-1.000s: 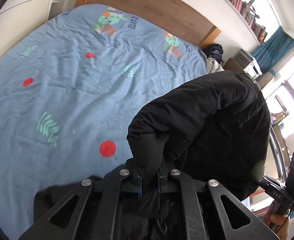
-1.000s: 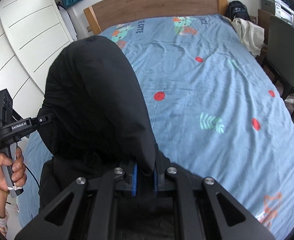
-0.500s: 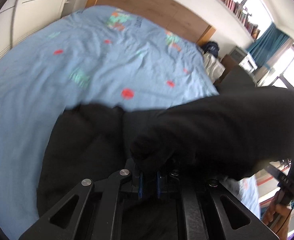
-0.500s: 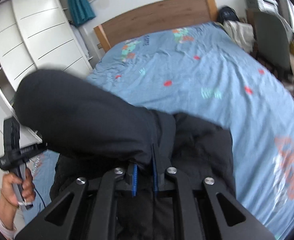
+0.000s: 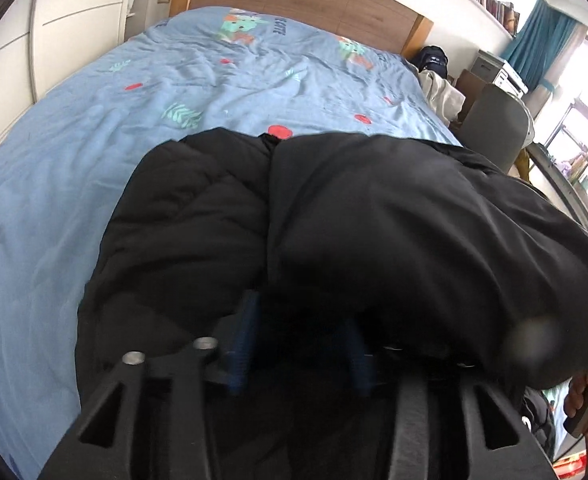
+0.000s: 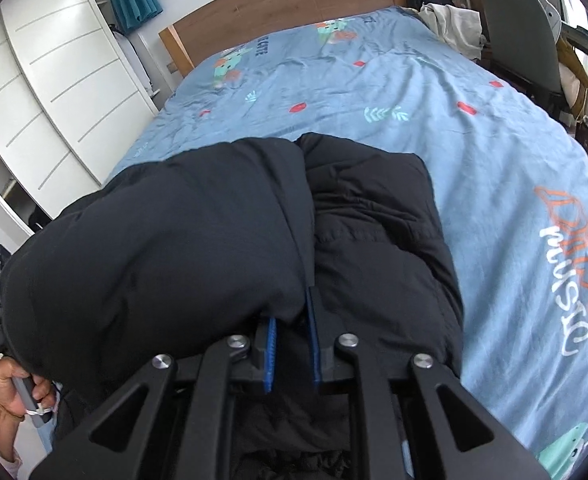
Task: Fold large clothes
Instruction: 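Lift the hood with both grippers and fold it over the coat body, then open both grippers to release the folded hood, then press the folded hood flat with both open grippers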
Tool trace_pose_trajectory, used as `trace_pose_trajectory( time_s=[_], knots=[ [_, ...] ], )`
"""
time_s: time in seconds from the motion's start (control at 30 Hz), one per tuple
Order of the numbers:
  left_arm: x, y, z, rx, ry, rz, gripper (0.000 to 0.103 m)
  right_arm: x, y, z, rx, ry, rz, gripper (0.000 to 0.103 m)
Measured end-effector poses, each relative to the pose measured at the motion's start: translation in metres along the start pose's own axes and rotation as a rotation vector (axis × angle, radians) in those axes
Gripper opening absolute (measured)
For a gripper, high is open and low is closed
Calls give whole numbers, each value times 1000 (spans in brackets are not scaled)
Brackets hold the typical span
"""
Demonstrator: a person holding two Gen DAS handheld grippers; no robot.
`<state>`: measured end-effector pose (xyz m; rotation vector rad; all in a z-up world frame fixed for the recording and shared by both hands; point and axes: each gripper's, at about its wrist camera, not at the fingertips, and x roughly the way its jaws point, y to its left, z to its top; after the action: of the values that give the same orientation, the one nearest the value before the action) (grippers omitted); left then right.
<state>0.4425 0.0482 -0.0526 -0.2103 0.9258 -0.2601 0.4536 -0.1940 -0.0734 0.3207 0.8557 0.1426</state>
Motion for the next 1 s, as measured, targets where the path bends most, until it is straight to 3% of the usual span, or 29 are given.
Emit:
trace_pose_trajectory(
  time_s=[0.27, 0.33, 0.4, 0.43, 0.7, 0.83, 1.0],
  knots=[
    [-39, 0, -10, 23, -39, 26, 57, -30, 0, -18, -7, -1, -25, 17],
    [-55, -3, -7, 33, -68, 23, 61, -43, 5, -18, -21, -16, -22, 26],
    [-67, -7, -1, 38, -93, 18, 65, -54, 12, -15, -39, -34, -26, 60],
    [-75, -11, 4, 46, -110, 16, 67, -62, 18, -13, -51, -52, -21, 64],
    [-84, -45, 39, 108, -151, -7, 71, -88, 67, 22, -145, -134, 56, 65],
    [-61, -58, 50, 141, -135, -10, 71, -67, 93, 37, -207, -137, 82, 65],
    [-21, -54, 41, 156, -81, 22, 71, -18, 100, 32, -267, -78, 80, 65]
  ],
)
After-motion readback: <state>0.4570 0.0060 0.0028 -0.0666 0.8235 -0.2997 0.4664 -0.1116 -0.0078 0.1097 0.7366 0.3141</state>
